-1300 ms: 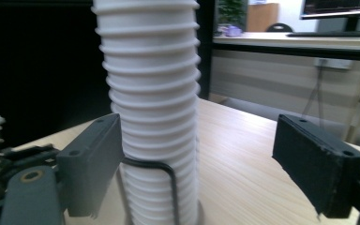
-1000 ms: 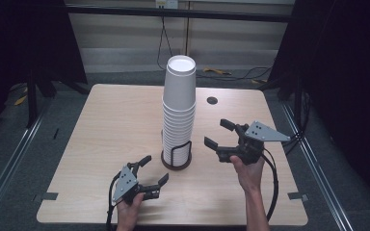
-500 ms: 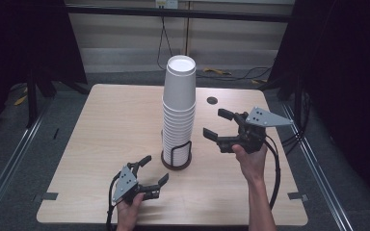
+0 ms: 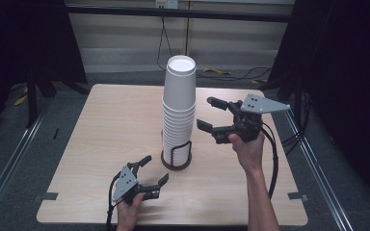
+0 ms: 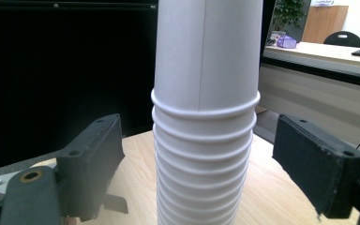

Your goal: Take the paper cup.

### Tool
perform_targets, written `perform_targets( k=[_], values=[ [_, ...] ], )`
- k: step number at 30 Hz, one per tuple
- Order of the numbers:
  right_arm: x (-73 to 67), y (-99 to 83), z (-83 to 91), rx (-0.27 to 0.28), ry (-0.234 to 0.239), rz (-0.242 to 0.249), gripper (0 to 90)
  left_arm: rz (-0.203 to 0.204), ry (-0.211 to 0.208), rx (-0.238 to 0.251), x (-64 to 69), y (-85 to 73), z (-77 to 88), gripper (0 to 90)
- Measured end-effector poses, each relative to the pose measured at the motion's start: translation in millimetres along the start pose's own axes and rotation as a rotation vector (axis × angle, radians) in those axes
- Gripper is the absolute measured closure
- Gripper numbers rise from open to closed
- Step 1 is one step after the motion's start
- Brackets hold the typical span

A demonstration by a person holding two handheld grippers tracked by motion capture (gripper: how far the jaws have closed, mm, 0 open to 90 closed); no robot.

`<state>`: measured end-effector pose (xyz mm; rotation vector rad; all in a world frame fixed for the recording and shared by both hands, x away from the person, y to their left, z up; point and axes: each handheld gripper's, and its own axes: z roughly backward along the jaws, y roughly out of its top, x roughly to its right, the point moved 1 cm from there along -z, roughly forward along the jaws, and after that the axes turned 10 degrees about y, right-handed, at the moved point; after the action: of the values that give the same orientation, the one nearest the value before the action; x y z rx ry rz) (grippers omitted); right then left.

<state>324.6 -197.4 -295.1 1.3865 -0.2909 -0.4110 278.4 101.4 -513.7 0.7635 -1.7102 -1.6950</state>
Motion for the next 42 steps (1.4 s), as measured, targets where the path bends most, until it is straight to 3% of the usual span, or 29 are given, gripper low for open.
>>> perform_targets(
  k=[9,13,14,28,35,42],
  values=[
    [6.2,26.1,-4.9,-0.009,0.027,0.011,15.7,0.000,-0.006,-0.002,-0.3,0.1,-0.1,15.3],
    [9.3,33.5,-10.0,-0.015,0.039,0.012,15.7,0.018,-0.008,0.000,0.9,-0.2,-0.3,15.3],
    [9.3,33.5,-10.0,-0.015,0.039,0.012,15.7,-0.001,-0.010,-0.002,-0.4,0.1,-0.1,15.3],
    [13.1,51.3,-23.8,-0.048,0.051,0.018,13.7,-0.001,-0.009,0.000,-0.3,0.0,0.0,15.3],
    [18.2,63.8,-27.9,-0.021,0.071,0.009,14.0,0.000,-0.010,0.000,-0.4,0.0,0.0,15.3],
    [24.3,76.5,-39.2,-0.048,0.075,0.002,13.7,0.000,-0.010,0.001,-0.4,0.1,0.0,15.3]
  ],
)
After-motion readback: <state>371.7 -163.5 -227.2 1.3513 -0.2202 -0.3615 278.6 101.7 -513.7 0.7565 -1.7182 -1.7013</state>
